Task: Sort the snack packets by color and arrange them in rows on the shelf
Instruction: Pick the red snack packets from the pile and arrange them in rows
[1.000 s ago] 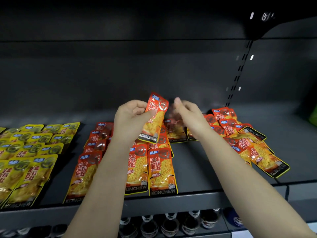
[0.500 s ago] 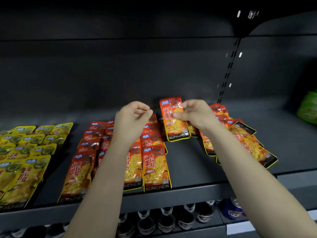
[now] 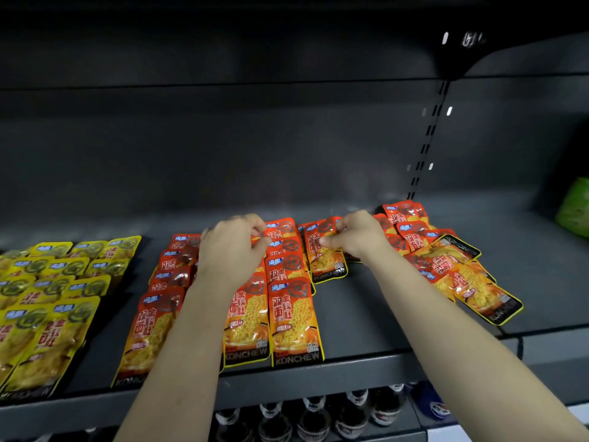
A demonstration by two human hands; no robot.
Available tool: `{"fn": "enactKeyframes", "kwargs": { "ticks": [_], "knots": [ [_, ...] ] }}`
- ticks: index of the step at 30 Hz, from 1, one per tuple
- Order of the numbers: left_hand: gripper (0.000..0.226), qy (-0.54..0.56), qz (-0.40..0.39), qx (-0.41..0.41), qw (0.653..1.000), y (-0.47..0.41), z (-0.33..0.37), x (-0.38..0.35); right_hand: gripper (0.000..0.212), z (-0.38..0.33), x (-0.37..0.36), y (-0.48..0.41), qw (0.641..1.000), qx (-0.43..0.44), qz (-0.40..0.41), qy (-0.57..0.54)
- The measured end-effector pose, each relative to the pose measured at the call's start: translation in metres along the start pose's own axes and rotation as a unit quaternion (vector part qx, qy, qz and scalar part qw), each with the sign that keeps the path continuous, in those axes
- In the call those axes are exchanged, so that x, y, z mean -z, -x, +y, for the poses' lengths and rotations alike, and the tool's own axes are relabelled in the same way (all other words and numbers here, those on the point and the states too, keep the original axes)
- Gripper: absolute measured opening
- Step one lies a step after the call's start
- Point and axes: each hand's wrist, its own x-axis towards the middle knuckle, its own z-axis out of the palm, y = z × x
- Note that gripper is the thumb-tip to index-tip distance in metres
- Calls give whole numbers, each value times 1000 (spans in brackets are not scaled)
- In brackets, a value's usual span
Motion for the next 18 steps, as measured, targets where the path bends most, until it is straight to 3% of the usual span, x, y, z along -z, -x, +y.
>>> {"fn": "enactKeyframes", "kwargs": {
  "ticks": [4,11,15,18],
  "knots": [
    [19,12,10,-4,1000,2,0,-1,54,-2,-5,8,997,10,20,72],
    [16,23,17,-7,1000,3,4,-4,55,-4,-11,11,994,15,27,107],
    [17,21,17,-8,1000,4,9,-6,43,-4,-16,13,990,23,41,129],
    [17,22,18,-15,1000,5,14,-9,63,-6,-17,17,989,34,62,128]
  ]
}}
